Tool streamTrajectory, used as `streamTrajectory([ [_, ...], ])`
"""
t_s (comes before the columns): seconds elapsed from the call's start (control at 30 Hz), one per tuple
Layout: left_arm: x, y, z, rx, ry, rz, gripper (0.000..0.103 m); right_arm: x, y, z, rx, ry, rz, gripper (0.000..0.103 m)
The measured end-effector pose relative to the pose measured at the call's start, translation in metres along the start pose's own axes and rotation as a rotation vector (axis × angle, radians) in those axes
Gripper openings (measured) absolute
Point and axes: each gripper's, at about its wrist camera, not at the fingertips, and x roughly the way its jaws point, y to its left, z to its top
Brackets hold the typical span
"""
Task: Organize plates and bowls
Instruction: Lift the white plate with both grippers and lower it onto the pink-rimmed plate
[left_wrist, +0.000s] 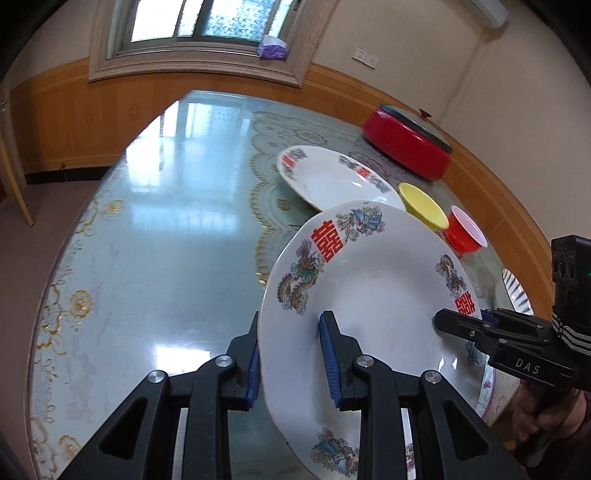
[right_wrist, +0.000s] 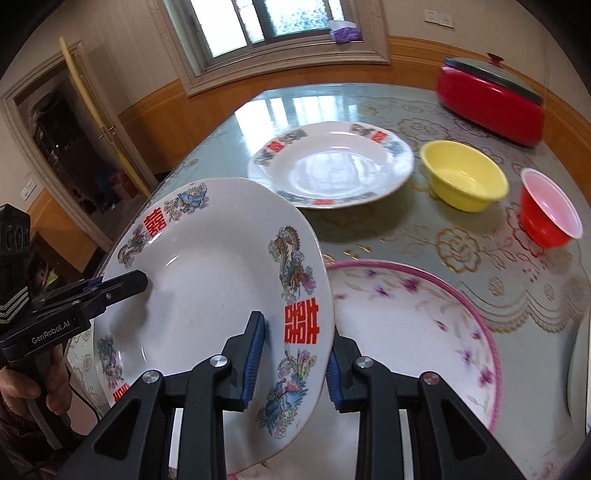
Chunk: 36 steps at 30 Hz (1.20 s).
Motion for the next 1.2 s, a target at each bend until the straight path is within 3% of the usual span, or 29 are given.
streamTrajectory([
  [0.5, 0.041, -0.086, -0.005, 0.111, 0.074, -0.054, 0.03, -0.042, -0.077, -0.045, 0.123, 0.011, -0.077, 0.03],
  [0.97, 0.053, -0.103, -0.01, 0.126, 0.038, 0.024, 0.032, -0.029, -0.095, -0.05, 0.12, 0.03, -0.066, 0.03],
  [1.2, 0.057, -0.109, -0.01, 0.15, 0.021, 0.053, 0.041, -0.03, -0.092, -0.048, 0.091, 0.024, -0.089, 0.029],
])
